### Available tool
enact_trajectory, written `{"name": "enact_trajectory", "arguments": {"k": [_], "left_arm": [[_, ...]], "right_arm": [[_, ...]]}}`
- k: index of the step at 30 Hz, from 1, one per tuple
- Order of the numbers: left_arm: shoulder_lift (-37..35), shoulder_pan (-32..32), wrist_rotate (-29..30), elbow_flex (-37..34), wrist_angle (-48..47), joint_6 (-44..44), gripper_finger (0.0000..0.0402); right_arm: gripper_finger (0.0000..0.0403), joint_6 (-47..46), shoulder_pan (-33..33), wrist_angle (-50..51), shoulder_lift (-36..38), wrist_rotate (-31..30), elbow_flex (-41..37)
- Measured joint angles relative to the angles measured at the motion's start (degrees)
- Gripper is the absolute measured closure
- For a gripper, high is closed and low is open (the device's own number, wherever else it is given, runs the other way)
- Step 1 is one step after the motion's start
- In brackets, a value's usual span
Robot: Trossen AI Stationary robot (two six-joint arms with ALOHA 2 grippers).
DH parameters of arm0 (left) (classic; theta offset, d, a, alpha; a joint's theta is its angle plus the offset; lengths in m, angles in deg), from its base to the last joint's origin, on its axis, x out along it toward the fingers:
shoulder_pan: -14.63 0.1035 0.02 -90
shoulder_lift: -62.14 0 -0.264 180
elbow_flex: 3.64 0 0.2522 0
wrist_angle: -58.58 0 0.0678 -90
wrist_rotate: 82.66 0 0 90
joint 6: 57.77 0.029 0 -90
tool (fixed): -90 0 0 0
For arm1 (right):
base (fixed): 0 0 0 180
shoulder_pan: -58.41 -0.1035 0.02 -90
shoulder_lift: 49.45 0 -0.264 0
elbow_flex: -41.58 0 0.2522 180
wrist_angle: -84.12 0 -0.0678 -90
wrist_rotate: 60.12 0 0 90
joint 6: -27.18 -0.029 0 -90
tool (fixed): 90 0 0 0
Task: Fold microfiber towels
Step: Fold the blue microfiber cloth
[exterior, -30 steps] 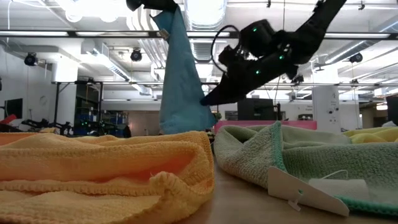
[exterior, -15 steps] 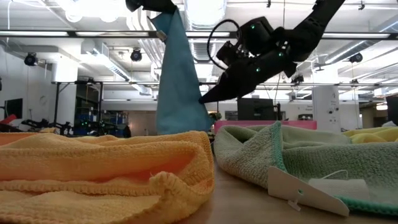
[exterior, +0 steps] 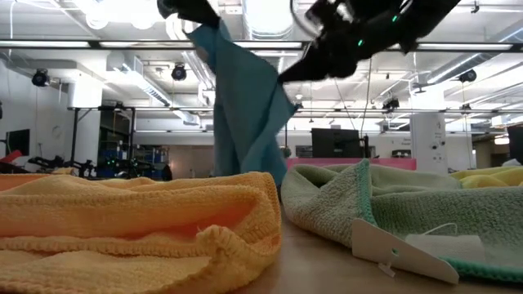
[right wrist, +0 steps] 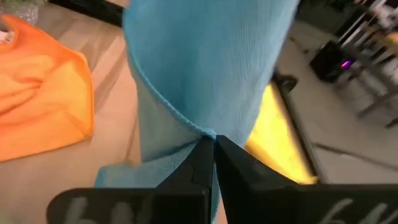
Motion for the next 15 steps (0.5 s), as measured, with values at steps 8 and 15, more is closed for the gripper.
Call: {"name": "enact_trajectory", "arguments": {"k": [8, 15], "left_arm": [[-1.97, 0.0, 0.01, -0.02, -8.38, -3.2, 0.0401], [-2.82, 0.1, 0.01, -0.02, -14.3, -1.78, 0.0401]], "right_arm": [[0.0394, 1.24, -1.1, 4.04, 10.6, -2.13, 0.0], [0.0394, 2.46, -0.82, 5.38, 14.65, -5.1, 2.7]]}}
